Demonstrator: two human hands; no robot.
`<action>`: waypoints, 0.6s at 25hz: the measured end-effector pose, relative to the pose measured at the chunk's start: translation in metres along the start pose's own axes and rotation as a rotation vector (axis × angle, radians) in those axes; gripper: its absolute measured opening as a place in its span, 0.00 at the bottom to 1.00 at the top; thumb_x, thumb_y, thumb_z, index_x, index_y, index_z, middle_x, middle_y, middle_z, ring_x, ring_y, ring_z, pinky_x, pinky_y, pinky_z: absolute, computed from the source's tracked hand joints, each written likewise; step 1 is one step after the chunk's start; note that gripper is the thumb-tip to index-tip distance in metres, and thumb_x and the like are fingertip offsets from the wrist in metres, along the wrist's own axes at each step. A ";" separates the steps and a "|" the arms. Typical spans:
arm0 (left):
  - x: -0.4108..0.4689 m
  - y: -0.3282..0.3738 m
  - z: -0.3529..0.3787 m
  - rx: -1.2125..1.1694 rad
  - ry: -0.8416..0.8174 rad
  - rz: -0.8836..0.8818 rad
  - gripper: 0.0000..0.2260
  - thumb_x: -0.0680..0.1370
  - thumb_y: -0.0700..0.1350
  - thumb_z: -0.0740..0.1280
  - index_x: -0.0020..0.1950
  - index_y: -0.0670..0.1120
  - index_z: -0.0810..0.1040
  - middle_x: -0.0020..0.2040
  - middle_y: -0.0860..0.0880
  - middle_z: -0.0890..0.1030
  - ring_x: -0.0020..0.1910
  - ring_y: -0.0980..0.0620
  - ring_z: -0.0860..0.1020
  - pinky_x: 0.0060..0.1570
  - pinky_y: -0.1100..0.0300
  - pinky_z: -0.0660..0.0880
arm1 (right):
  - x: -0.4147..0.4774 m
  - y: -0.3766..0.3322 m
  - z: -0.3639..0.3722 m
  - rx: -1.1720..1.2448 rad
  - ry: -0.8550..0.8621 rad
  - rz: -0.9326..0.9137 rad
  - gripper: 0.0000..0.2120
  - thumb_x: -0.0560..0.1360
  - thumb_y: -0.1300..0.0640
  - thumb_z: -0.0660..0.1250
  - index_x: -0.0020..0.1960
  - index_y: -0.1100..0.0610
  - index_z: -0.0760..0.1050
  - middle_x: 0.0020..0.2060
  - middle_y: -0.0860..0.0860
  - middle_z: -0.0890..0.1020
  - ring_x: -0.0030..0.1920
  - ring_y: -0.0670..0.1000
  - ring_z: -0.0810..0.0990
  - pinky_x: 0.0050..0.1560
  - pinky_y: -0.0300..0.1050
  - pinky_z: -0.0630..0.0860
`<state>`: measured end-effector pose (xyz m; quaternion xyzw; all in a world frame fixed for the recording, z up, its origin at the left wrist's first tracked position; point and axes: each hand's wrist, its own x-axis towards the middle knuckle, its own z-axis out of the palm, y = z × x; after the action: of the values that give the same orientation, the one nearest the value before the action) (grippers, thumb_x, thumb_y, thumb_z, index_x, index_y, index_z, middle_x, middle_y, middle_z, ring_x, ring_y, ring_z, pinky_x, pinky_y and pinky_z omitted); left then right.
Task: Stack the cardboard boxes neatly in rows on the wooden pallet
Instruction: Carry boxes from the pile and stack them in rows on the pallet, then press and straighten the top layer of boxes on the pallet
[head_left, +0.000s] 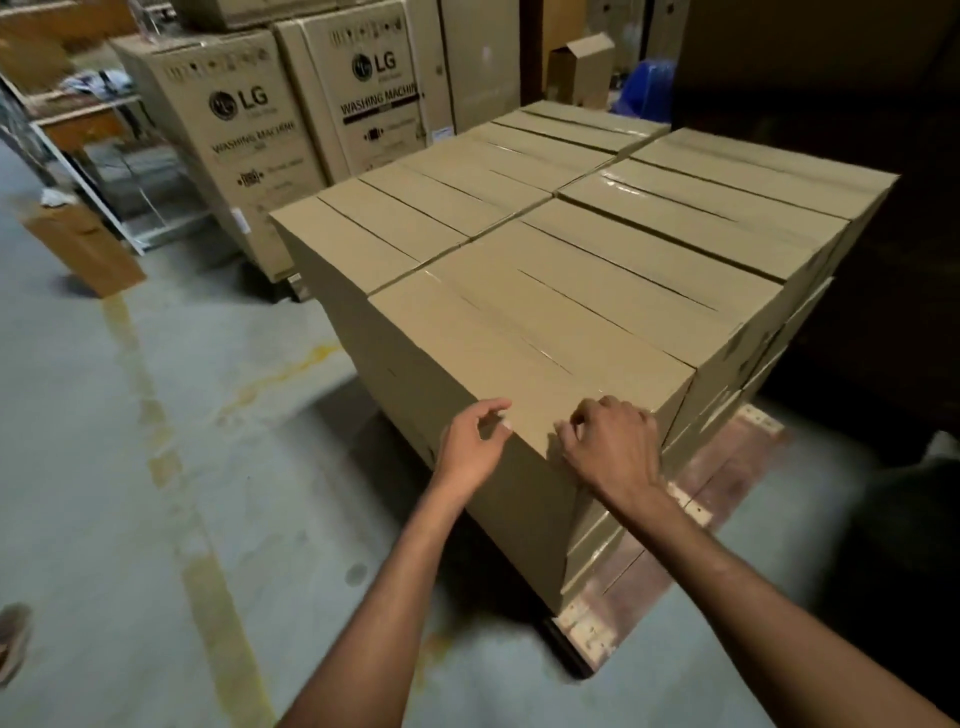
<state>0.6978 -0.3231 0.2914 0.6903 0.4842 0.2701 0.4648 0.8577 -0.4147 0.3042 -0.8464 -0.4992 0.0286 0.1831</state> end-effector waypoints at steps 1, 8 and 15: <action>0.012 0.003 -0.013 0.037 -0.007 0.009 0.15 0.81 0.38 0.69 0.66 0.50 0.81 0.65 0.52 0.81 0.65 0.54 0.77 0.70 0.55 0.72 | 0.008 -0.016 0.003 0.014 -0.015 0.000 0.17 0.81 0.43 0.60 0.61 0.52 0.79 0.57 0.53 0.82 0.59 0.53 0.79 0.68 0.58 0.71; 0.111 -0.002 -0.068 0.371 -0.166 0.113 0.18 0.84 0.38 0.61 0.73 0.48 0.75 0.73 0.52 0.76 0.71 0.54 0.73 0.73 0.57 0.66 | 0.066 -0.074 0.030 -0.036 -0.133 0.058 0.15 0.79 0.45 0.62 0.60 0.50 0.80 0.63 0.52 0.79 0.63 0.56 0.75 0.63 0.55 0.73; 0.240 -0.022 -0.143 0.324 -0.101 0.203 0.14 0.82 0.41 0.66 0.65 0.54 0.81 0.60 0.58 0.83 0.60 0.59 0.80 0.64 0.57 0.77 | 0.193 -0.166 0.076 0.205 -0.063 -0.029 0.16 0.80 0.45 0.65 0.65 0.50 0.77 0.69 0.51 0.75 0.70 0.53 0.70 0.70 0.55 0.70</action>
<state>0.6635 -0.0463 0.3134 0.8142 0.4252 0.1990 0.3415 0.7977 -0.1555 0.3154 -0.8146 -0.5113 0.1036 0.2535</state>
